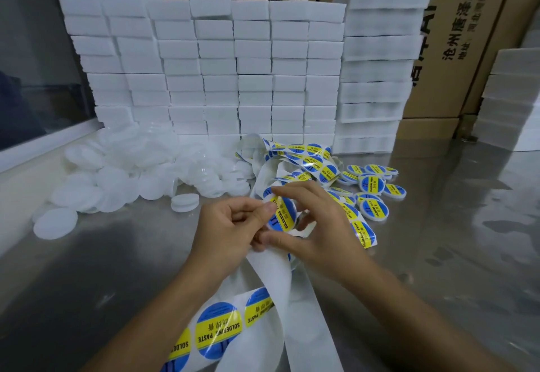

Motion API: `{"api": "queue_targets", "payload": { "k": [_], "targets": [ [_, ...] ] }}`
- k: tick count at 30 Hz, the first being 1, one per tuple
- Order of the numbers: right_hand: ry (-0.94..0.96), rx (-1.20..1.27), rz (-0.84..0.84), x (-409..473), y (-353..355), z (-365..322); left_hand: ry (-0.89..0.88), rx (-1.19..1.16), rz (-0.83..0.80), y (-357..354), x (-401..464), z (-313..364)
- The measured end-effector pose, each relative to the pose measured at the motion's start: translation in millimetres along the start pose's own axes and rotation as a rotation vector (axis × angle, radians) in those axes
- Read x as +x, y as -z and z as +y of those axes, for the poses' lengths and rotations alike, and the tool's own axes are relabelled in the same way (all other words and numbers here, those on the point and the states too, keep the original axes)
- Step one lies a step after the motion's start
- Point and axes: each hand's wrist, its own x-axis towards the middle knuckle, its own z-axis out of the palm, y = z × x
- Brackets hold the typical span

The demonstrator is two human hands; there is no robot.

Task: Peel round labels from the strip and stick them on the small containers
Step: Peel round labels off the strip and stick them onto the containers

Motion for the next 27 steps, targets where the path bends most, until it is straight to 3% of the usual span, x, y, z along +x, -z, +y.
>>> {"api": "queue_targets", "payload": {
  "k": [5, 10, 16, 20, 27],
  "targets": [
    [0.029, -0.004, 0.017, 0.7, 1.8, 1.7, -0.074, 0.084, -0.007, -0.1, 1.4, -4.7],
    [-0.069, -0.086, 0.123, 4.9, 14.6, 26.6, -0.241, 0.494, 0.064, 7.8, 3.8, -14.8],
    [-0.433, -0.314, 0.332, 1.8, 56.5, 88.0, -0.049, 0.879, 0.05, 11.9, 1.7, -16.8],
    [-0.627, -0.45, 0.351, -7.5, 73.3, 113.8, 0.032, 0.713, 0.066, 11.4, 4.4, -20.0],
    [-0.73, -0.562, 0.13, -8.5, 72.0, 123.5, 0.03, 0.465, 0.106, 11.7, 6.4, -20.2]
  ]
}}
